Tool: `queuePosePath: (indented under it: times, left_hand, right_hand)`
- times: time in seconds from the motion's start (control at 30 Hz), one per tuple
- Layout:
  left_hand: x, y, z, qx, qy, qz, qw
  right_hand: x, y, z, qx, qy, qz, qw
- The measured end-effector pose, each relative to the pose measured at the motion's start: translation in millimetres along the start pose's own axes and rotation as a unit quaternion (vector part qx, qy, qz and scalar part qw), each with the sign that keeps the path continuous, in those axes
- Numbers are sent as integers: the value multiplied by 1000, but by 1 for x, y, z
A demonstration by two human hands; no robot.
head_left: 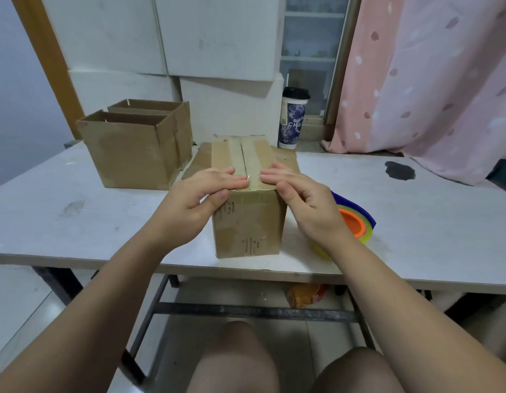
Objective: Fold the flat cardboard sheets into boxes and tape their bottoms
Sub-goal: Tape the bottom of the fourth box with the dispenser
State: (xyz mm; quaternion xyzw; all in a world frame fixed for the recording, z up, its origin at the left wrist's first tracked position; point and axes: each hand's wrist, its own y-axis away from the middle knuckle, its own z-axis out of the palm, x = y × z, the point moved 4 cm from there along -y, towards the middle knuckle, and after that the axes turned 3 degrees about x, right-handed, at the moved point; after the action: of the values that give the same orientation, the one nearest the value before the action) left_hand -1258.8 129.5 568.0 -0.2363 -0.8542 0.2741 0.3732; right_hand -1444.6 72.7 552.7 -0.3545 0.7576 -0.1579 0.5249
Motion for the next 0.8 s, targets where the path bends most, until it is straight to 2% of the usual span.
queuePosePath:
  times: [0.17,0.23,0.33,0.4,0.47,0.57,0.67,0.73,0.8]
  left_hand:
    - [6,-2,-6,-26,-37,-31,999]
    - [15,-1,-1,-19,-50,-38,998]
    - [30,5,11,69,-49,-62,994]
    - [37,12,15,153,-4,-90,984]
    - [42,16,13,192,26,-96,976]
    - [43,11,5,130,-33,-61,989]
    - [42,6,9,12,-132,-14,991]
    - [44,7,16,-6,-173,1,985]
    - [50,9,18,6,-211,37,977]
  right_hand:
    - [-15,2,-1,15,62,40,997]
    - [-23,4,0,55,93,64,992]
    - [-37,16,8,117,167,84,975]
    - [-42,25,14,111,192,92,971]
    - [-43,31,14,90,172,110,975]
    - [-46,34,9,90,121,124,981]
    - [-50,28,7,99,182,103,973]
    - [-54,22,7,81,215,68,971]
    - [-57,21,10,50,177,47,982]
